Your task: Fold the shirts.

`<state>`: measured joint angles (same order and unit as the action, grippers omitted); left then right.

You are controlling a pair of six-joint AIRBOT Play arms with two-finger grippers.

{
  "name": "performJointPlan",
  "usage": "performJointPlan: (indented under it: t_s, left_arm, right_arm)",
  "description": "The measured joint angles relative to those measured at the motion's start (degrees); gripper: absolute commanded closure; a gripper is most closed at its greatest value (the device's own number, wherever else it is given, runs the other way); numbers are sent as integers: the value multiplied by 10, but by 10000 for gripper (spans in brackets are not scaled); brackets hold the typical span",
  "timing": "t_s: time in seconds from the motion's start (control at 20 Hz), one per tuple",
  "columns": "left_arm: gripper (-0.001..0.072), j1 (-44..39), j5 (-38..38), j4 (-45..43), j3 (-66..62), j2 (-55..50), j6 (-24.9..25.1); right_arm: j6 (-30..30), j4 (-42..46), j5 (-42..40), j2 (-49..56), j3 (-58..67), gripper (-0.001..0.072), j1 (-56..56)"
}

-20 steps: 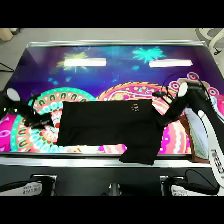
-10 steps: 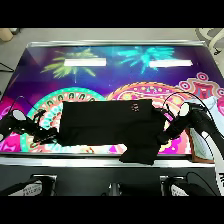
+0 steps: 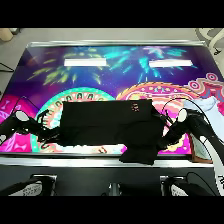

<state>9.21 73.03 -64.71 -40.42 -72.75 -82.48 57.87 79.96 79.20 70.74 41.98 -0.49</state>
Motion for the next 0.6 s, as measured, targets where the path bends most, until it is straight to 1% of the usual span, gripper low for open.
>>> performJointPlan:
  t_s: [0.05, 0.1, 0.3, 0.35, 0.4, 0.45, 0.5, 0.6]
  left_arm:
    - [476, -3, 0, 1, 2, 0, 0]
    - [690, -7, -2, 1, 3, -1, 0]
    - [684, -12, -15, 2, 6, 0, 0]
    - [684, -13, -16, 2, 6, 0, 0]
    - [684, -13, -17, 2, 7, 0, 0]
    - [684, -14, -17, 2, 7, 0, 0]
    - [684, -14, -17, 2, 7, 0, 0]
    - [685, -14, -19, 2, 7, 0, 0]
  right_arm:
    - [0, -3, -2, 0, -9, 211, 0]
    - [-1, -12, -4, 0, -19, 210, 0]
    - [-13, -59, -9, -1, -57, 212, 0]
    - [-13, -67, -7, -1, -65, 222, 0]
    - [-12, -75, -13, -3, -73, 247, -1]
    - [-8, -83, -19, -2, -80, 456, -1]
    - [-5, -86, -33, -1, -86, 698, 0]
    - [0, -106, -63, -1, -92, 691, 0]
